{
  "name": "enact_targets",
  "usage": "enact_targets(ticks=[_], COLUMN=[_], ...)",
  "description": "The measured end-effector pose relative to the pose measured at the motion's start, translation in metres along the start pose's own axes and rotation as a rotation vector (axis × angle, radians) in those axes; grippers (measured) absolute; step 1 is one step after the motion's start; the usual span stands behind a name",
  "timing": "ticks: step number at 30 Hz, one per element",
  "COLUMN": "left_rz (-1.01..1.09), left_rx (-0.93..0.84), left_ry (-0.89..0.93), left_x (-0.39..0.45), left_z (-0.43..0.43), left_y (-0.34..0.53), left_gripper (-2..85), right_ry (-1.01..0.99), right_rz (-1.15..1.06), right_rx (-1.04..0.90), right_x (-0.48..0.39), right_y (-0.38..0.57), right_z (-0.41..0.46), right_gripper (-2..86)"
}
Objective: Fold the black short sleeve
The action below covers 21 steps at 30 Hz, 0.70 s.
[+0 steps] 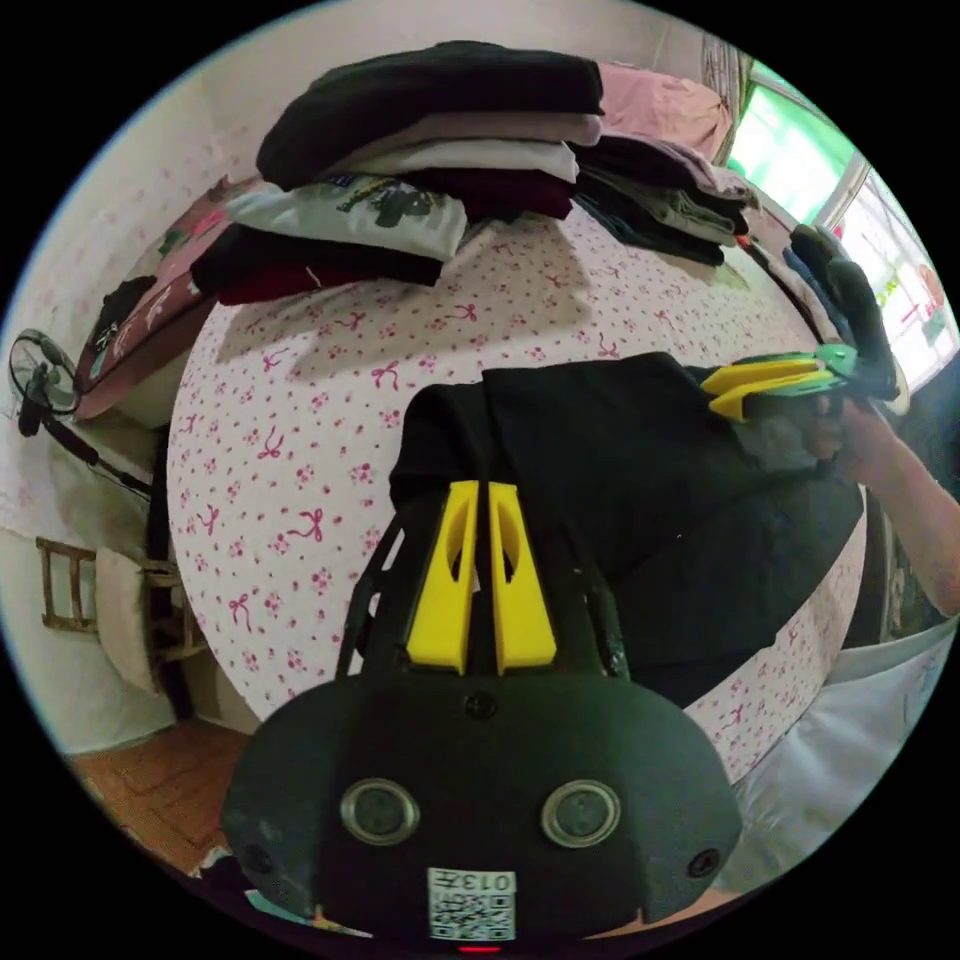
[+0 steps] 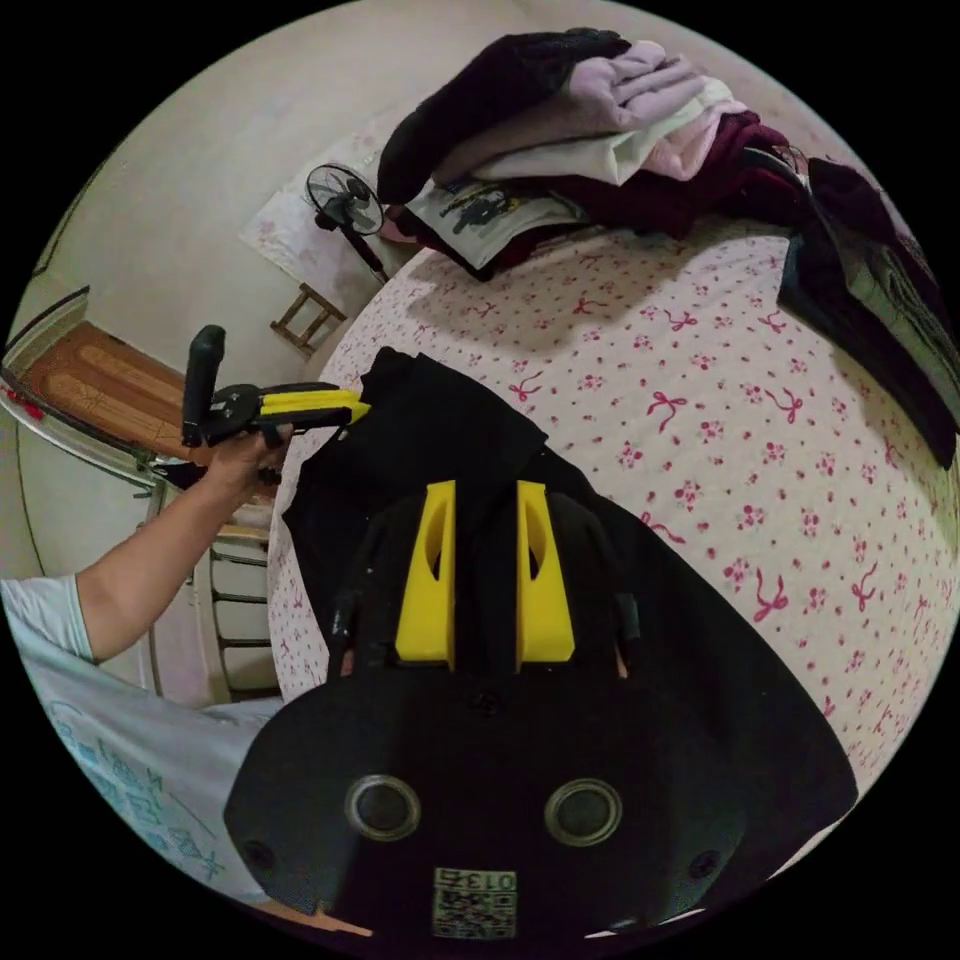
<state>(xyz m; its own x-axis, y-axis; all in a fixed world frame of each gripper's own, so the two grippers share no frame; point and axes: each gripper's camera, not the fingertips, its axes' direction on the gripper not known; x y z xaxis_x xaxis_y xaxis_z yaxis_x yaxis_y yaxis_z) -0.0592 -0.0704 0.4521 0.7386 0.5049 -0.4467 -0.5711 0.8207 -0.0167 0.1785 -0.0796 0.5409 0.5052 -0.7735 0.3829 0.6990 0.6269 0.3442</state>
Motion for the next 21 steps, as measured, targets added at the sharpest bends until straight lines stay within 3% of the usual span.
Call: enact_targets(ticks=[5,10,15,18,21], left_rz=[-0.084,-0.091,-0.170,-0.209,-0.296], left_rx=[0.139,-0.002,0.017,0.053,0.090], left_ry=[0.037,0.031,0.137,0.172,0.089], left_x=[0.000,-0.010,-0.041,-0.049,-0.057], left_z=[-0.020,0.011,0.018,0.014,-0.001], left_y=[0.014,0.009,0.022,0.031,0.045], left_gripper=[0.6,0.4,0.3,0.0,-0.2], right_ry=[0.006,0.019,0.122,0.226,0.299], right_rz=[0.021,-0.107,-0.225,-0.327,-0.373], right_rx=[-0.013,0.113,0.242,0.167,-0.006], right_x=[-0.002,-0.038,-0.097,-0.129,-0.140], right_y=[0.000,0.014,0.072,0.119,0.154], right_z=[0.020,0.003,-0.006,0.020,0.050], right_gripper=[3.3,1.2,0.7,0.5,0.4])
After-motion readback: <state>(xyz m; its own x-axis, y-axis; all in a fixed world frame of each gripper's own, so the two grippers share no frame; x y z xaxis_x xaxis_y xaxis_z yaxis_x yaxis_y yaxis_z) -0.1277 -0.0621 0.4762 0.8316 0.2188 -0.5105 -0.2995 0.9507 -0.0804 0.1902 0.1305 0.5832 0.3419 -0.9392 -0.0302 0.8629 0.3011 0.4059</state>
